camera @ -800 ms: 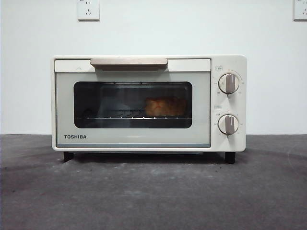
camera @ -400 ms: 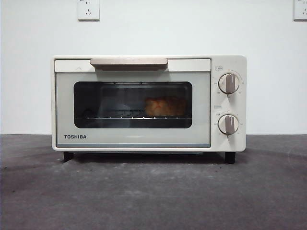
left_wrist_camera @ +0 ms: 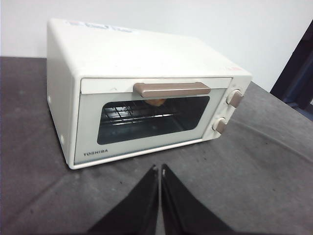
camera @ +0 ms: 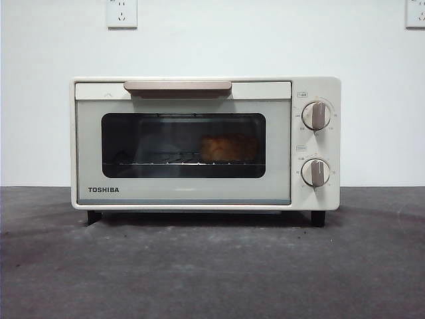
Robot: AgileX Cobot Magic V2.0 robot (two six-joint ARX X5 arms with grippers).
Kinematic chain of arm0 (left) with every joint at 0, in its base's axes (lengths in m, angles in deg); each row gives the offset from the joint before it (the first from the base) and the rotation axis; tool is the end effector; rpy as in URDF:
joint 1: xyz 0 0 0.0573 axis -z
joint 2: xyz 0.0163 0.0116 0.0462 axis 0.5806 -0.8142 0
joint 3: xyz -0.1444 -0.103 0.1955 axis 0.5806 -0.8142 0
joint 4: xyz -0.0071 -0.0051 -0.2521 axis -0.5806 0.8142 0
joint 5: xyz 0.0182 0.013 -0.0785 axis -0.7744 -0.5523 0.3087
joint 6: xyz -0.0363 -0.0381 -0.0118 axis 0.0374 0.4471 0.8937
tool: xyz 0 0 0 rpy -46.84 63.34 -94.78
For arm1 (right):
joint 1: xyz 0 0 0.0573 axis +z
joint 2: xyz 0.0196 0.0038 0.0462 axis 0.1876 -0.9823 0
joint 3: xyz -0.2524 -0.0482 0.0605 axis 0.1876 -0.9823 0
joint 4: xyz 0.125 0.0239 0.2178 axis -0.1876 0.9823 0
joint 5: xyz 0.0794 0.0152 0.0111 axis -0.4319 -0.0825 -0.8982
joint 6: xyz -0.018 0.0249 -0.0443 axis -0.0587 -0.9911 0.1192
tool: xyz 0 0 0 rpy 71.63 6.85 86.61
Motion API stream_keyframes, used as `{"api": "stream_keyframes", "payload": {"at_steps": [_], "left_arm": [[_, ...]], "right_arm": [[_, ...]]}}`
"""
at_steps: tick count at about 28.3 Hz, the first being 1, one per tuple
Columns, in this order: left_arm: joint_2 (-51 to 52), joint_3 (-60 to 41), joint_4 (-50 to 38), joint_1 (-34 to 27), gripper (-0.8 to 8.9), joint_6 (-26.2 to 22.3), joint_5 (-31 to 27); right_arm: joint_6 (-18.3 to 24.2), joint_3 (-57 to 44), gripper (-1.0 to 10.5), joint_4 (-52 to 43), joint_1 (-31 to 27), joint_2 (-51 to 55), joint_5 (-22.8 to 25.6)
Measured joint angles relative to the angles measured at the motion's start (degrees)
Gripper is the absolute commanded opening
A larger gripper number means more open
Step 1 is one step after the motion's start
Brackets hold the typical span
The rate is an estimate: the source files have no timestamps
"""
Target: The left arm flap open the oven, the right arm pick bread and place it into oven, the left arm flap close the oven
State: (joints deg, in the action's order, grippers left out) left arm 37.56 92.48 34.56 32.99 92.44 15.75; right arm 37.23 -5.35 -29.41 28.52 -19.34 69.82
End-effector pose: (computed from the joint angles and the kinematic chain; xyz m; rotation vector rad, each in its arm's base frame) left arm 0.0486 -0.0149 0.2861 -0.1707 0.2382 -0.5675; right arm 0.0712 0.0615 0.3553 0.0361 0.4234 0.7230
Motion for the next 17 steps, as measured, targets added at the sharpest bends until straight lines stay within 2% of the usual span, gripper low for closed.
{"api": "stream_keyframes", "payload": {"at_steps": [5,8,12,17], "left_arm": [[3.5,-9.1,-8.4,0.0,0.22,-0.2,0.0],[6.5,-16.6,-17.0,0.0,0.28,-0.3,-2.0],[9.8,-25.7,-25.3,0.0,0.28,-0.3,-7.3],[9.9,-30.3,-24.9,0.0,0.28,-0.3,-17.8]], "right_arm": [[0.0,0.0,0.2,0.0,0.0,0.0,0.0],[0.0,0.0,0.2,0.0,0.0,0.0,0.0],[0.0,0.0,0.2,0.0,0.0,0.0,0.0],[0.0,0.0,0.2,0.0,0.0,0.0,0.0]]}}
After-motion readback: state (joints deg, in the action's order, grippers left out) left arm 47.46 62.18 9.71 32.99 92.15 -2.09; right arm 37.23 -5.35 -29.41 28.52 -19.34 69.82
